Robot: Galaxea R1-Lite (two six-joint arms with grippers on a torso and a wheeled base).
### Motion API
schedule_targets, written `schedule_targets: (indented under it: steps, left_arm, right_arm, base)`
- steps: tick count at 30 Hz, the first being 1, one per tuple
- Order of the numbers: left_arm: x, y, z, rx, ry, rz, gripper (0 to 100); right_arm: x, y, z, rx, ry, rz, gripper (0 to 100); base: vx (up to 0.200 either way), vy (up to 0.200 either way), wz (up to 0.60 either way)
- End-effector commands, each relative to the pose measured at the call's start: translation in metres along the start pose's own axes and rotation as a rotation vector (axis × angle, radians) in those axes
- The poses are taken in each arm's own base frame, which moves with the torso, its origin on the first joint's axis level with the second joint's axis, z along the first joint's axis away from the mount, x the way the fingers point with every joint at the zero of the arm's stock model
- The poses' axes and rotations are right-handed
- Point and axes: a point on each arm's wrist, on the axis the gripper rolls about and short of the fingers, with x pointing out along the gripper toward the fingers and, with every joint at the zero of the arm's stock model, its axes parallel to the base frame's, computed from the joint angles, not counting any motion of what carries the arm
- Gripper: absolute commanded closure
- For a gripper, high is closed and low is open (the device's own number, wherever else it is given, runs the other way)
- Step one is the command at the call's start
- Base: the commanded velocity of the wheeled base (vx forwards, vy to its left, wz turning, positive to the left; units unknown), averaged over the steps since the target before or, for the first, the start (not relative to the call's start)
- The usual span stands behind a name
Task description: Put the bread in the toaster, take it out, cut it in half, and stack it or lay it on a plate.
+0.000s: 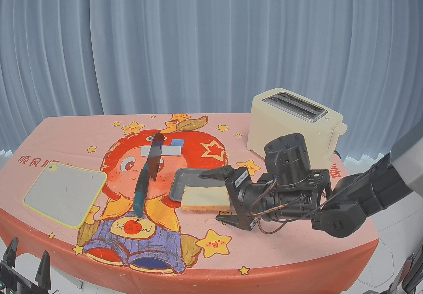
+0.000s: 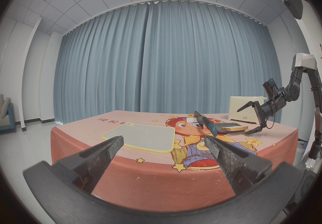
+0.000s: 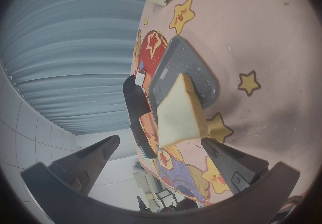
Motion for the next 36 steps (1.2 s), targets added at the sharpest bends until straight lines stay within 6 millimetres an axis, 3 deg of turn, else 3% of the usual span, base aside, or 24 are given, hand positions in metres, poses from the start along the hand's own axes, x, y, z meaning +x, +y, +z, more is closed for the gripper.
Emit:
schedule_targets:
  steps: [1,16,17,25,36]
  left_arm:
    - [0.001,0.0,-0.005,0.001,0.017,0.001,0]
    - [0.001,0.0,-0.005,0.001,0.017,0.001,0]
    - [0.001,0.0,-0.005,0.001,0.017,0.001,0]
    - [0.001,0.0,-0.005,0.001,0.017,0.001,0]
    - [0.001,0.0,-0.005,0.001,0.017,0.001,0]
  right_arm:
    - [0.0,0.004,0.008,0.01,-0.017,0.013,0]
    - [0.009,0.002,0.014,0.045,-0.027,0.002,0]
    - [0.009,0.002,0.014,0.045,-0.028,0.002,100]
    - [0.009,-0.003,0.015,0.063,-0.029,-0.055,100]
    - [0.002,0.01,0.008,0.043,-0.031,-0.043,100]
  base:
    - [0.0,0.0,0.0]
    - [0.0,0.0,0.0]
    - [0.0,0.0,0.0]
    - [0.0,0.0,0.0]
    - [0.0,0.0,0.0]
